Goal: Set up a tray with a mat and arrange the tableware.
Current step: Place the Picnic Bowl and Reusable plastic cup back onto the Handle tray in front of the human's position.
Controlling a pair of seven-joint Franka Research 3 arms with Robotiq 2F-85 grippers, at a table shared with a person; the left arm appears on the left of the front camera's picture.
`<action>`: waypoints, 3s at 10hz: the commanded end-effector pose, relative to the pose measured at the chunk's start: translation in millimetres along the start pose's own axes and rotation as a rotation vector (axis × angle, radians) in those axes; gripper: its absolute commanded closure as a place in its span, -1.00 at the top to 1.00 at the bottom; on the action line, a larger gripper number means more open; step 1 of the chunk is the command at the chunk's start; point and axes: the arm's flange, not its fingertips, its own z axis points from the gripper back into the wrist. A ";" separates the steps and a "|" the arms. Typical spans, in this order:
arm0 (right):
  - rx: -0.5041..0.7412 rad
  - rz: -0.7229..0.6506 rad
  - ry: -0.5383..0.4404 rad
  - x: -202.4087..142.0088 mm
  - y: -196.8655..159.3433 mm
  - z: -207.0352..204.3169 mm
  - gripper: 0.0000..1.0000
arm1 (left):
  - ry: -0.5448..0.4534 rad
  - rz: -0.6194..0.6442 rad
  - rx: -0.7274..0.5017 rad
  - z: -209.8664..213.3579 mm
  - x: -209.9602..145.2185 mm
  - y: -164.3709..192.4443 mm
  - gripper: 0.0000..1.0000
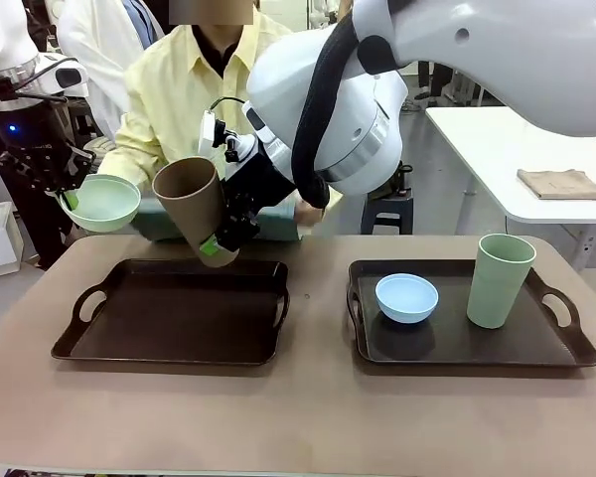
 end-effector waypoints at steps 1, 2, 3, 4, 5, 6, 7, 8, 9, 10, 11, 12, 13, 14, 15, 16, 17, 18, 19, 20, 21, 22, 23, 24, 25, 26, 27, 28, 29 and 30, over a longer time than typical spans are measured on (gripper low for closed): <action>0.000 0.005 -0.004 2.2 -3.2 -0.7 -0.57 | -0.014 -0.005 -0.007 0.9 2.4 2.3 -0.99; 0.000 0.005 -0.004 2.2 -3.2 -0.7 -0.57 | -0.014 -0.005 -0.007 0.9 2.4 2.3 -0.99; 0.000 0.005 -0.004 2.2 -3.2 -0.7 -0.57 | -0.014 -0.005 -0.007 0.9 2.4 2.3 -0.99; 0.000 0.005 -0.004 2.2 -3.2 -0.7 -0.57 | -0.014 -0.005 -0.007 0.9 2.4 2.3 -0.99; 0.000 0.005 -0.004 2.2 -3.2 -0.7 -0.57 | -0.014 -0.005 -0.007 0.9 2.4 2.3 -0.99; 0.000 0.005 -0.004 2.2 -3.2 -0.7 -0.57 | -0.014 -0.005 -0.007 0.9 2.4 2.3 -0.99; 0.000 0.005 -0.004 2.2 -3.2 -0.7 -0.57 | -0.014 -0.005 -0.007 0.9 2.4 2.3 -0.99; 0.000 0.005 -0.004 2.2 -3.2 -0.7 -0.57 | -0.014 -0.005 -0.007 0.9 2.4 2.3 -0.99; 0.000 0.005 -0.004 2.2 -3.2 -0.7 -0.57 | -0.014 -0.005 -0.007 0.9 2.4 2.3 -0.99; 0.000 0.005 -0.004 2.2 -3.2 -0.7 -0.57 | -0.014 -0.005 -0.007 0.9 2.4 2.3 -0.99; 0.000 0.005 -0.004 2.2 -3.2 -0.7 -0.57 | -0.014 -0.005 -0.007 0.9 2.4 2.3 -0.99; 0.000 0.005 -0.004 2.2 -3.2 -0.7 -0.57 | -0.014 -0.005 -0.007 0.9 2.4 2.3 -0.99; 0.000 0.005 -0.004 2.2 -3.2 -0.7 -0.57 | -0.014 -0.005 -0.007 0.9 2.4 2.3 -0.99; 0.000 0.005 -0.004 2.2 -3.2 -0.7 -0.57 | -0.014 -0.005 -0.007 0.9 2.4 2.3 -0.99; 0.000 0.005 -0.004 2.2 -3.2 -0.7 -0.57 | -0.014 -0.005 -0.007 0.9 2.4 2.3 -0.99; 0.000 0.005 -0.004 2.2 -3.2 -0.7 -0.57 | -0.014 -0.005 -0.007 0.9 2.4 2.3 -0.99; 0.000 0.005 -0.004 2.2 -3.2 -0.7 -0.57 | -0.014 -0.005 -0.007 0.9 2.4 2.3 -0.99; 0.000 0.005 -0.004 2.2 -3.2 -0.7 -0.57 | -0.014 -0.005 -0.007 0.9 2.4 2.3 -0.99; 0.000 0.005 -0.004 2.2 -3.2 -0.7 -0.57 | -0.014 -0.005 -0.007 0.9 2.4 2.3 -0.99; 0.000 0.005 -0.004 2.2 -3.2 -0.7 -0.57 | -0.014 -0.005 -0.007 0.9 2.4 2.3 -0.99; 0.000 0.005 -0.004 2.2 -3.2 -0.7 -0.57 | -0.014 -0.005 -0.007 0.9 2.4 2.3 -0.99; 0.000 0.005 -0.004 2.2 -3.2 -0.7 -0.57 | -0.014 -0.005 -0.007 0.9 2.4 2.3 -0.99; 0.000 0.005 -0.004 2.2 -3.2 -0.7 -0.57 | -0.014 -0.005 -0.007 0.9 2.4 2.3 -0.99; 0.000 0.005 -0.004 2.2 -3.2 -0.7 -0.57 | -0.014 -0.005 -0.007 0.9 2.4 2.3 -0.99; 0.000 0.005 -0.004 2.2 -3.2 -0.7 -0.57 | -0.014 -0.005 -0.007 0.9 2.4 2.3 -0.99; 0.000 0.005 -0.004 2.2 -3.2 -0.7 -0.57 | -0.014 -0.005 -0.007 0.9 2.4 2.3 -0.99; 0.000 0.005 -0.004 2.2 -3.2 -0.7 -0.57 | -0.014 -0.005 -0.007 0.9 2.4 2.3 -0.99; 0.000 0.005 -0.004 2.2 -3.2 -0.7 -0.57 | -0.014 -0.005 -0.007 0.9 2.4 2.3 -0.99; 0.000 0.005 -0.004 2.2 -3.2 -0.7 -0.57 | -0.014 -0.005 -0.007 0.9 2.4 2.3 -0.99; 0.000 0.005 -0.004 2.2 -3.2 -0.7 -0.57 | -0.014 -0.005 -0.007 0.9 2.4 2.3 -0.99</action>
